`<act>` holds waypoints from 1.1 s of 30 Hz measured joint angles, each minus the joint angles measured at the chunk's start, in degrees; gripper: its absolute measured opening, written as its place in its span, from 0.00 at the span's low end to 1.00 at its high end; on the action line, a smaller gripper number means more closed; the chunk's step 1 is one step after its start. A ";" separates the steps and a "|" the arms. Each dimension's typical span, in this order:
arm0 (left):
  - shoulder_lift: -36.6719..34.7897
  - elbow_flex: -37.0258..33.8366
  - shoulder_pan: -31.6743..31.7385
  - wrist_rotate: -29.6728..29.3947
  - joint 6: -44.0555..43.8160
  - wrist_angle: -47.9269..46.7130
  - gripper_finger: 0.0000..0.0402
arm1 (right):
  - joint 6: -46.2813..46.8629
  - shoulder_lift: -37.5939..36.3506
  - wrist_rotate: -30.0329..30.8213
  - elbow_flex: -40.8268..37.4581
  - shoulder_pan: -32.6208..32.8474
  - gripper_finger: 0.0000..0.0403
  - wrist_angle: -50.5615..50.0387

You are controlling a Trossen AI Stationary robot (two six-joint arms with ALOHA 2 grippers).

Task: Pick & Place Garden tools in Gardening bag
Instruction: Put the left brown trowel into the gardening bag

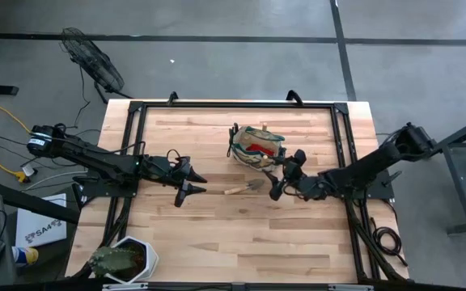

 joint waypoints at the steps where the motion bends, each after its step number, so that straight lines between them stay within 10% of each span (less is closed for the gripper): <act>1: 0.00 0.00 0.01 0.00 0.15 0.00 0.40 | -0.14 0.60 0.00 0.00 -0.49 0.63 0.98; 15: 0.00 0.00 0.01 0.02 1.24 0.00 0.40 | -0.49 1.84 -7.75 0.00 -8.35 0.56 5.11; 33: 0.00 0.00 0.01 0.15 1.26 0.00 0.40 | -1.72 1.84 -11.38 0.00 -10.06 0.12 6.10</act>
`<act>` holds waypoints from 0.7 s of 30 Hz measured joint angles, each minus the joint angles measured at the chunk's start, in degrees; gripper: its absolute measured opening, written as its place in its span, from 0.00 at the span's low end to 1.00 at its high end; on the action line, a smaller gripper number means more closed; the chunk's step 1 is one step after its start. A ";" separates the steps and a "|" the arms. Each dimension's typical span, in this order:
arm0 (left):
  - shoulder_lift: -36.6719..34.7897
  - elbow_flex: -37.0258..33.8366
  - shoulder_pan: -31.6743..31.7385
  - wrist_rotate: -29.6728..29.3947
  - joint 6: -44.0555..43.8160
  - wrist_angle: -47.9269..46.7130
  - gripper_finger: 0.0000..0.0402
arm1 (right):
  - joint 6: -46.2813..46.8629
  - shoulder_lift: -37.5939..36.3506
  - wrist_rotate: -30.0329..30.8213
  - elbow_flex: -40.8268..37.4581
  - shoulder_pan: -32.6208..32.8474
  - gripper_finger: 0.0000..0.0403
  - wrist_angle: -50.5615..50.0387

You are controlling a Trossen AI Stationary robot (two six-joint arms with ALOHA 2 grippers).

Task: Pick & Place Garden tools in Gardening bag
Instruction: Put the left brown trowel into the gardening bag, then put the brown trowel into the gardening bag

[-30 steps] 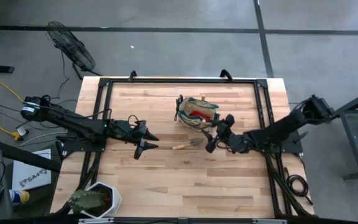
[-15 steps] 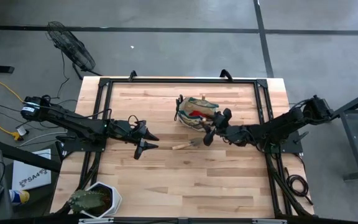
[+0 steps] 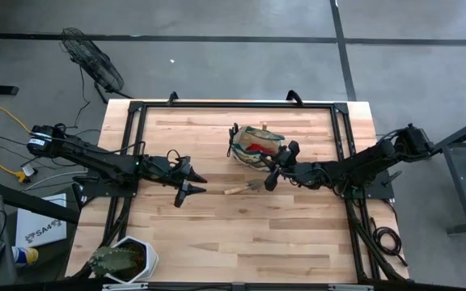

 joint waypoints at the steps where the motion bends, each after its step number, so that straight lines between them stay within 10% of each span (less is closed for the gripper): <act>1: 0.00 0.00 0.00 0.00 0.00 0.00 0.40 | -0.52 0.00 0.08 0.00 0.00 0.12 0.52; 14: 0.00 0.00 0.01 -0.22 0.00 0.00 0.40 | -2.88 -2.84 3.05 -0.02 0.06 0.67 6.76; 21: 0.88 0.02 -0.01 -0.17 -1.55 0.39 0.40 | -4.79 -4.63 5.88 -0.02 2.48 0.78 6.86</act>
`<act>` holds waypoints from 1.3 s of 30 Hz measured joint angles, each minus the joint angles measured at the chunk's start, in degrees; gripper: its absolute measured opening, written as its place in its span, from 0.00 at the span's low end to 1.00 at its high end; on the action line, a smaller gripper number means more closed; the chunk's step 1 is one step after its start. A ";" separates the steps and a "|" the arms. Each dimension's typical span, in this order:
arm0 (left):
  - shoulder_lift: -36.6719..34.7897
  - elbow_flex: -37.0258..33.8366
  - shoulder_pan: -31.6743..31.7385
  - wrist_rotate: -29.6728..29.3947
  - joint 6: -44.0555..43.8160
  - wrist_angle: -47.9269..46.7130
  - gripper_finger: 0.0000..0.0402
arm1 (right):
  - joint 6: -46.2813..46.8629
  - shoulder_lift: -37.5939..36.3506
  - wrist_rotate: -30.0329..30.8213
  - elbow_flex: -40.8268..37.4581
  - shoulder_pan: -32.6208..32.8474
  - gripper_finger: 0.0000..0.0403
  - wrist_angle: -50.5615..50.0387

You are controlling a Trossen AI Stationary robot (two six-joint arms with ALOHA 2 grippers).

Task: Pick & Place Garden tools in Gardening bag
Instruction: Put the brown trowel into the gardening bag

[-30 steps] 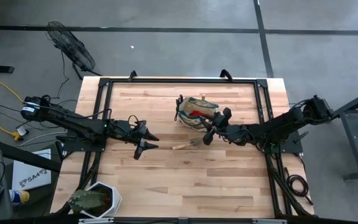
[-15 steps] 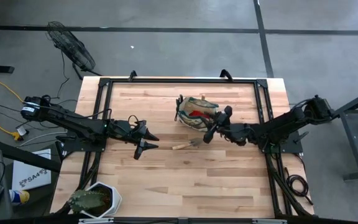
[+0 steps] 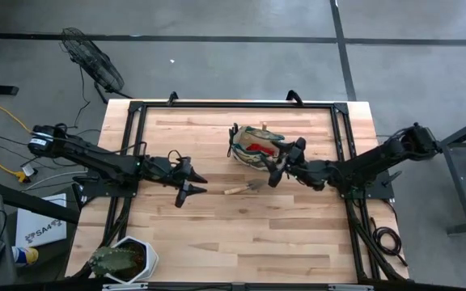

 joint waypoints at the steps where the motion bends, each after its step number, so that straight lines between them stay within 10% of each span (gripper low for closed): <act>1: 0.48 0.00 0.00 -0.02 -0.02 -0.14 0.40 | -0.80 -0.76 0.92 0.00 0.85 0.78 0.05; 15: 19.53 6.21 0.02 -1.31 6.96 5.56 0.40 | -8.88 -4.83 19.19 0.00 15.18 0.77 -0.81; 39: 39.54 15.22 0.02 -7.13 24.52 6.02 0.40 | -0.05 -4.83 24.93 0.00 22.98 0.77 -8.45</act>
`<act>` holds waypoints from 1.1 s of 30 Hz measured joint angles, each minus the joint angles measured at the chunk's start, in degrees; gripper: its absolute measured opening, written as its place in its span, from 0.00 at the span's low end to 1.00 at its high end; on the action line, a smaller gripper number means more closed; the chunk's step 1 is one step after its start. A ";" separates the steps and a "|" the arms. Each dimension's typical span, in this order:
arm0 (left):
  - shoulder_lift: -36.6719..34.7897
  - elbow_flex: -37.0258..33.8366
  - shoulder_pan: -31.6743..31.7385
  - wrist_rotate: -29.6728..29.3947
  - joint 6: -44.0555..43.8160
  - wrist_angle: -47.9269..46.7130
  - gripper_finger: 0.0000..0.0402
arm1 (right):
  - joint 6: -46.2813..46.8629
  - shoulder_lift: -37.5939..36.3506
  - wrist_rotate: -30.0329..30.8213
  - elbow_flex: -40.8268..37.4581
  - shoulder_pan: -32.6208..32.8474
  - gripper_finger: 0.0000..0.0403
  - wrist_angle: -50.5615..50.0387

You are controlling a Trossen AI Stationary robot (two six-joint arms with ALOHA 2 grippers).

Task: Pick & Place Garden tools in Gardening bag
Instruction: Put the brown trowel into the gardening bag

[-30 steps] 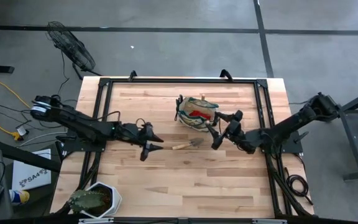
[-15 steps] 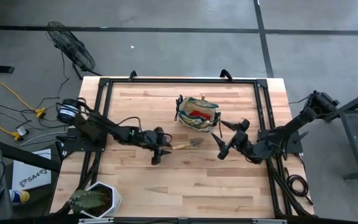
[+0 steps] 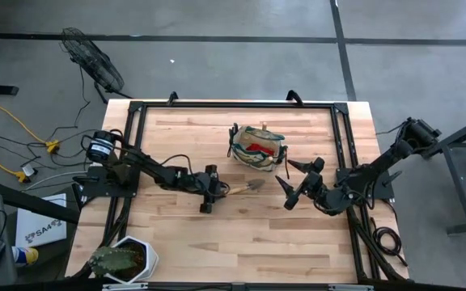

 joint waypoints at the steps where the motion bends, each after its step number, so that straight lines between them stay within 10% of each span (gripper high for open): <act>1: 0.00 0.00 0.00 0.01 0.87 0.06 0.40 | 0.59 0.00 -0.11 0.00 0.00 0.77 -0.45; 33: -0.04 -0.07 0.00 4.98 1.10 7.99 0.40 | 2.23 0.02 -1.55 0.00 0.00 0.77 -1.53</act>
